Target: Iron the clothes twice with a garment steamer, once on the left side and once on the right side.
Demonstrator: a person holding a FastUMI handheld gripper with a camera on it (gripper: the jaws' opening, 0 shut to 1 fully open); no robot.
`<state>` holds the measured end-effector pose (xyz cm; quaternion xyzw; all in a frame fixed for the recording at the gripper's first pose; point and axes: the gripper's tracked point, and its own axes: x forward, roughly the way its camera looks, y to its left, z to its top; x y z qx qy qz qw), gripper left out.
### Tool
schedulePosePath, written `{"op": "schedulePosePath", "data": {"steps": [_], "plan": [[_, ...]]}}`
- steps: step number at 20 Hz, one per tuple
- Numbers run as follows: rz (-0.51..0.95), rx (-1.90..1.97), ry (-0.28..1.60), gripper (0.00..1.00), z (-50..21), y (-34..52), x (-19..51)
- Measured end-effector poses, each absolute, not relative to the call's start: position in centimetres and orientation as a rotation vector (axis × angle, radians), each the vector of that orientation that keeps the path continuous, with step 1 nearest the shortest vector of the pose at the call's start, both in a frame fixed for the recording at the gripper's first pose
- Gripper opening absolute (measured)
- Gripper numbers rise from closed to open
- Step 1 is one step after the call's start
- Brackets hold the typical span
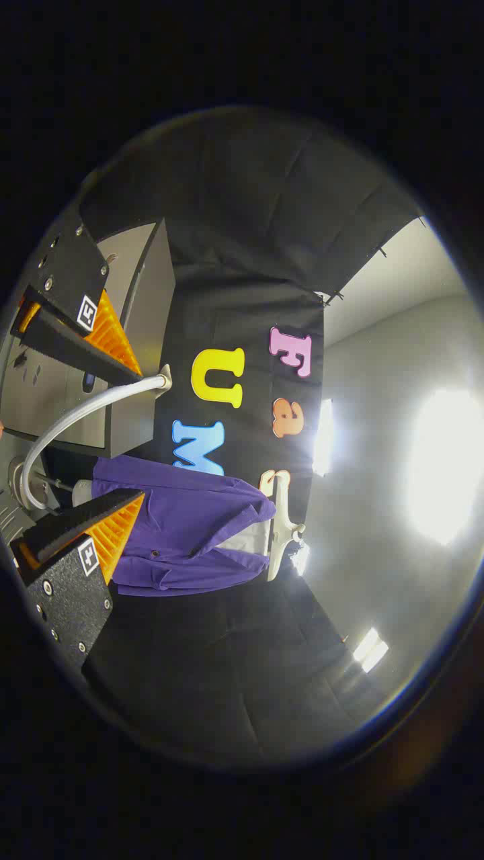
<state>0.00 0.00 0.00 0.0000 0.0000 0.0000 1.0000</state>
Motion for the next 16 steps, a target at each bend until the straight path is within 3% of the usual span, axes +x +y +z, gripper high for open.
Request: {"op": "schedulePosePath", "data": {"steps": [16], "plan": [[0.014, 0.008, -0.006, 0.95, 1.8, -1.3, 0.6]]}}
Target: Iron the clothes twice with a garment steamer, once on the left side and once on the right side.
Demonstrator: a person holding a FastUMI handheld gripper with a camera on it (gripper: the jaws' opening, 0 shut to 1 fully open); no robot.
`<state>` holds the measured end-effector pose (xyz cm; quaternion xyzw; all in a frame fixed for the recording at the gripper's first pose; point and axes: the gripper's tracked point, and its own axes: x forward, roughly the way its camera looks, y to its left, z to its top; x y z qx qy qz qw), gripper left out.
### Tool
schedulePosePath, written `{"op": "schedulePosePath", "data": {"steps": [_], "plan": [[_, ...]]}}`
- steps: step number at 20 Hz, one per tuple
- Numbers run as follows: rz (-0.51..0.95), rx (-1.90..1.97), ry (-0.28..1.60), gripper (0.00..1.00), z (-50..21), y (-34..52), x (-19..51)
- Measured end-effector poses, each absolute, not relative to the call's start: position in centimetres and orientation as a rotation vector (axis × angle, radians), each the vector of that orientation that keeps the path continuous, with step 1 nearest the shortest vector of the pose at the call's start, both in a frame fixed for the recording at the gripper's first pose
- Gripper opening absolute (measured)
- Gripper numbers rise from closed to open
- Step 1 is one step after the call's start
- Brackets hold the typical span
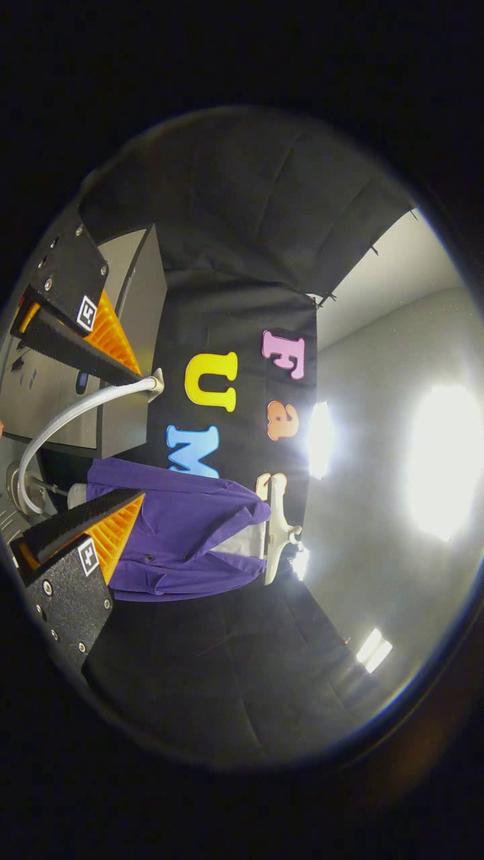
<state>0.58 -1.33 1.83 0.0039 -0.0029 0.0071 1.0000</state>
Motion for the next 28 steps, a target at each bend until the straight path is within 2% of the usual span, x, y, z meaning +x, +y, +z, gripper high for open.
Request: {"op": "schedulePosePath", "data": {"steps": [10, 18, 23, 28], "plan": [[-0.014, 0.026, 0.050, 0.95, 4.9, -3.3, 2.0], [0.045, 0.049, 0.075, 0.95, 9.4, -2.6, 4.3], [0.042, 0.097, 0.080, 0.95, 11.6, -2.5, 7.5], [0.018, 0.129, 0.133, 0.95, 10.7, -1.8, 13.2]]}}
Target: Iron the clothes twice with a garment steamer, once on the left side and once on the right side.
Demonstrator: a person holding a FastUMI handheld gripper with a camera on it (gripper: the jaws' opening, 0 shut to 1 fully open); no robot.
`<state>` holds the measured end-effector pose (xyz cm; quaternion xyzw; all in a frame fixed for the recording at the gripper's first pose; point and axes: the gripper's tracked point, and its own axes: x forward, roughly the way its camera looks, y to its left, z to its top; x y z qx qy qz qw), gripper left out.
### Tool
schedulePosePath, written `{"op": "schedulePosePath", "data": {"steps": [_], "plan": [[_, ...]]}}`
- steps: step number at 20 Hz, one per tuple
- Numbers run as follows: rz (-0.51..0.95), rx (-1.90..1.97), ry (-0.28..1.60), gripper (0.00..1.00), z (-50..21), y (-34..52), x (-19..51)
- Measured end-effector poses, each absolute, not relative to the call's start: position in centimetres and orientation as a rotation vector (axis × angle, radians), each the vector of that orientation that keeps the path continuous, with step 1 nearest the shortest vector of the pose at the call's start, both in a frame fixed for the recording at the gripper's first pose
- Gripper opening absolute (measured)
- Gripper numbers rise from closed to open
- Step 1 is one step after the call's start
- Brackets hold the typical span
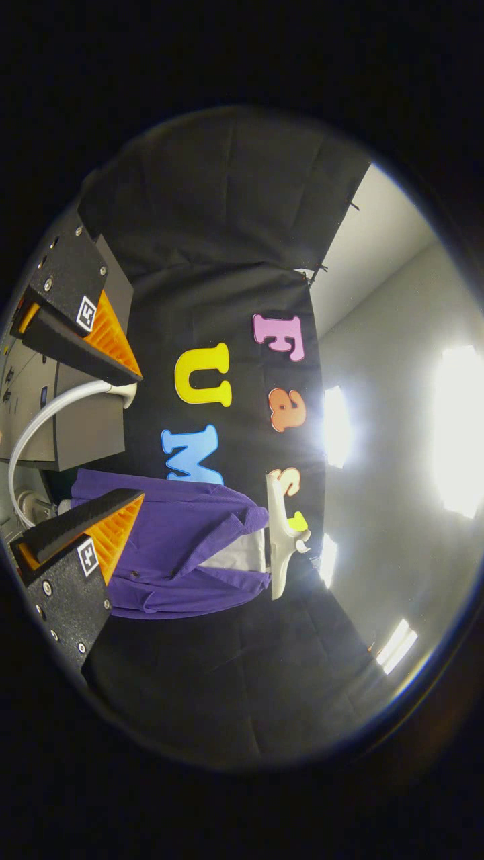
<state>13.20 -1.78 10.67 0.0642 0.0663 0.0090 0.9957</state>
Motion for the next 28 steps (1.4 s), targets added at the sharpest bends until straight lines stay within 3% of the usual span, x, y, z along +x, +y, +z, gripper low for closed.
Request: {"op": "schedulePosePath", "data": {"steps": [13, 28], "plan": [[0.026, 0.172, 0.333, 0.95, 5.5, 4.4, 29.4], [0.065, 0.215, 0.712, 0.94, -7.5, 10.8, 40.2]]}}
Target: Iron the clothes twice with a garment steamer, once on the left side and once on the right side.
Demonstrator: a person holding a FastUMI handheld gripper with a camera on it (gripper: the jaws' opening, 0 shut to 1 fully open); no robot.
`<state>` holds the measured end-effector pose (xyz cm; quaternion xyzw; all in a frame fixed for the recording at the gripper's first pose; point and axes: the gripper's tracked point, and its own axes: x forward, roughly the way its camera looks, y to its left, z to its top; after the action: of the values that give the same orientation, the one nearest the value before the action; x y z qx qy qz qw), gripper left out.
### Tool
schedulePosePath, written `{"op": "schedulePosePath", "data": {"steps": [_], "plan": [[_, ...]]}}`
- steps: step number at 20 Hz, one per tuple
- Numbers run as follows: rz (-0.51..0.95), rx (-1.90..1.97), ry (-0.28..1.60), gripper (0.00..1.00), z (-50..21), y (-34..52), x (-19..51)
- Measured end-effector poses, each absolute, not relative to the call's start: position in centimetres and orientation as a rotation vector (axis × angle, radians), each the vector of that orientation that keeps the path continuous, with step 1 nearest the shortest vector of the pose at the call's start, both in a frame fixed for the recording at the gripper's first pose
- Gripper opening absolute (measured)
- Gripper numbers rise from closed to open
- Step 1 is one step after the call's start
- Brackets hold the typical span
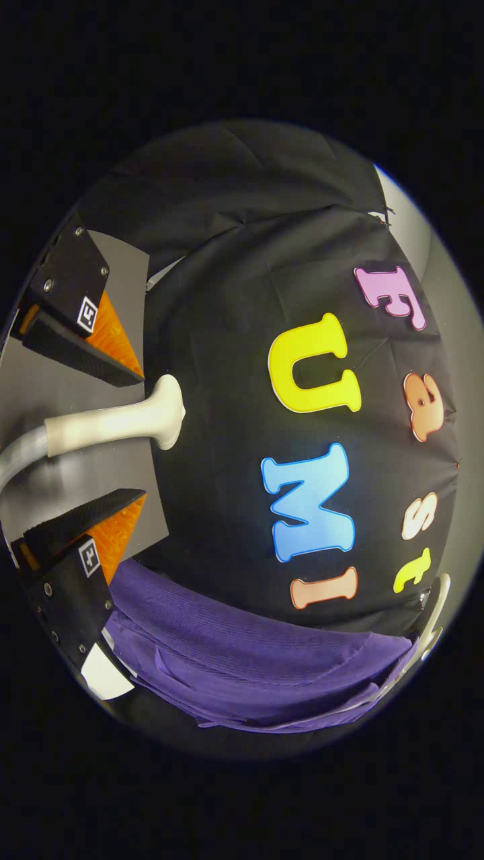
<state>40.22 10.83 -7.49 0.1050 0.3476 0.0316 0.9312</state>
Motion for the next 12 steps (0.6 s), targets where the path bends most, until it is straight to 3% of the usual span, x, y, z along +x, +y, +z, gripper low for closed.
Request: {"op": "schedulePosePath", "data": {"steps": [8, 12], "plan": [[0.082, 0.248, 0.895, 0.94, -13.1, 12.3, 41.8], [0.084, 0.302, 0.958, 0.86, -14.6, 13.0, 41.2]]}}
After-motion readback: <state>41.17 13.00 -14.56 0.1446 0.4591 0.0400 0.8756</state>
